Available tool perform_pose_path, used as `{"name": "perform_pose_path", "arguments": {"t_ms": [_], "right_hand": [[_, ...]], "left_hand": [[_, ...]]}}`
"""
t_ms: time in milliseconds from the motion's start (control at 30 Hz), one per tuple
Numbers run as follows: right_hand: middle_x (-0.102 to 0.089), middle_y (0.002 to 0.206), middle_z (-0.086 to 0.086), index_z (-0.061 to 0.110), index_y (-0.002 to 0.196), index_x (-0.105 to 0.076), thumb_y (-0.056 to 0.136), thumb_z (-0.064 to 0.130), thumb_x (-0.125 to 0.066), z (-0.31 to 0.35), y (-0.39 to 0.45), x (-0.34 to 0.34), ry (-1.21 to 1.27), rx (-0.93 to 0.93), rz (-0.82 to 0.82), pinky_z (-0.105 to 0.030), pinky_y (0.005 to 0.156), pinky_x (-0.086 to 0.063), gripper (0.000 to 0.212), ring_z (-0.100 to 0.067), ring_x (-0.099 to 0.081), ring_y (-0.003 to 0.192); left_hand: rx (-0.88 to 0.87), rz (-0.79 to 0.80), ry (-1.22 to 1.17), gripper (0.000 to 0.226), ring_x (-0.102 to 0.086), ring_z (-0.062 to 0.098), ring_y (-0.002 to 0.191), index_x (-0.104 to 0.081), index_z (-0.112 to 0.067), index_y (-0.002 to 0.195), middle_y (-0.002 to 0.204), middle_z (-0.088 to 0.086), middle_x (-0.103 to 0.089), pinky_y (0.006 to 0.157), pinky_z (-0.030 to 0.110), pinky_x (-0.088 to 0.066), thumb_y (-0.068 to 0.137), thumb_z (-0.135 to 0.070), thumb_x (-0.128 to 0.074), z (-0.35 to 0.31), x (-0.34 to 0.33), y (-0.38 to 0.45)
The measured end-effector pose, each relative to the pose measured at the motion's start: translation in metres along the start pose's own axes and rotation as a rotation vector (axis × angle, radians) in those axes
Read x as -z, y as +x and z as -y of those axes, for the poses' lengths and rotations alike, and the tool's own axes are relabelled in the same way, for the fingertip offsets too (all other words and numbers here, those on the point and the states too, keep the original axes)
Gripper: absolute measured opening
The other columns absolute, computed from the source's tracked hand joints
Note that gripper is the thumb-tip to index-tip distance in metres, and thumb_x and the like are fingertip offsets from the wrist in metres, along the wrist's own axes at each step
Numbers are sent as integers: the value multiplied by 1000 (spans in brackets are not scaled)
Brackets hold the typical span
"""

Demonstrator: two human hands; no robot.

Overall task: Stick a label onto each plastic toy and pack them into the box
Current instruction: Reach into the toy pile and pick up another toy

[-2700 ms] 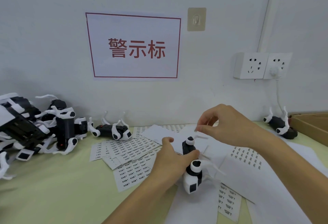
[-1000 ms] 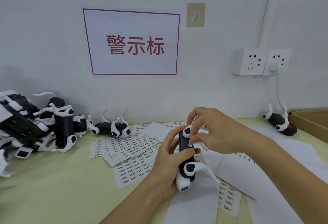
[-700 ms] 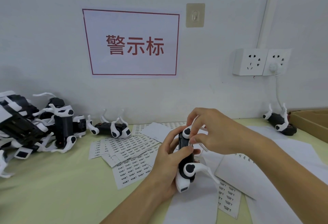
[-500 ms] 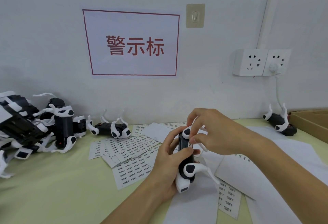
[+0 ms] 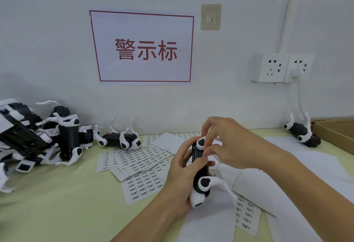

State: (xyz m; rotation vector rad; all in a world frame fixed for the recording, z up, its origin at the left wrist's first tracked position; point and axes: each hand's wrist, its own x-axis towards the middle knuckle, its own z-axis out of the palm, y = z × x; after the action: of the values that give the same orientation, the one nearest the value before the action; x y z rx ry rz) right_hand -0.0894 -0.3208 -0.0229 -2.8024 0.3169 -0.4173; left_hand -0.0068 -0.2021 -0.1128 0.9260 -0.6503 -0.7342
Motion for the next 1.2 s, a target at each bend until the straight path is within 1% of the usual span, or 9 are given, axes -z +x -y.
{"name": "perform_pose_path", "arguments": {"t_ms": [200,333,400,567,633,767,900,1033,1200], "right_hand": [[-49,105,27,34,74,-68,88,29,-70,-1,1,-3,-9,6,-15,-34,92,-47,16,-2,-50,102],[-49,105,26,36,72,-65,89,30,-70,0,1,-4,-24,15,-22,-32,90,-46,18,-1,-50,101],[-50,107,27,38,74,-65,89,33,-69,1,0,-5,-47,20,-29,-29,88,-44,16,-1,-49,101],[-52,110,27,37,77,-67,88,39,-68,3,-2,-3,-107,23,-45,-28,86,-42,11,-1,-49,103],[-52,110,27,36,80,-69,88,40,-67,4,-3,-3,-144,26,-56,-27,83,-40,9,-2,-49,101],[-53,113,26,33,87,-72,90,39,-65,8,-4,-3,-218,30,-74,-25,78,-34,10,-2,-50,100],[-55,115,24,33,89,-73,90,39,-63,12,-5,-3,-284,40,-103,-27,81,-40,12,-4,-51,103],[-57,116,22,32,90,-72,89,38,-62,16,-5,-3,-341,33,-120,-28,79,-41,12,-9,-52,105],[-62,111,13,29,91,-70,88,37,-62,21,-5,-4,-385,-16,-124,-34,82,-49,12,-15,-56,103]], "left_hand": [[2,-18,19,43,-71,26,91,-70,-32,114,120,9,-69,72,36,-57,76,-13,-69,1,0,1],[1,-61,71,38,-73,27,92,-69,-35,113,118,6,-70,70,35,-57,91,-5,-64,2,1,1],[-3,-82,87,38,-73,28,93,-69,-38,112,116,4,-71,68,34,-57,94,-5,-61,2,1,1],[-17,-109,98,37,-74,28,91,-69,-38,113,116,4,-71,66,32,-57,94,-7,-63,4,0,1],[-25,-105,103,37,-74,27,91,-69,-38,113,116,4,-71,66,31,-57,93,-7,-64,4,0,1],[-41,-95,111,37,-74,23,89,-68,-37,114,115,3,-72,66,28,-56,82,-18,-67,4,-1,0],[-53,-94,123,41,-74,22,88,-67,-37,117,114,4,-72,66,28,-55,80,-20,-67,5,-1,1],[-59,-99,126,40,-74,24,91,-67,-38,116,114,1,-72,68,30,-56,80,-22,-68,5,-1,1],[-51,-103,134,40,-74,25,94,-67,-38,117,115,1,-72,72,32,-57,80,-21,-68,4,-1,0]]}}
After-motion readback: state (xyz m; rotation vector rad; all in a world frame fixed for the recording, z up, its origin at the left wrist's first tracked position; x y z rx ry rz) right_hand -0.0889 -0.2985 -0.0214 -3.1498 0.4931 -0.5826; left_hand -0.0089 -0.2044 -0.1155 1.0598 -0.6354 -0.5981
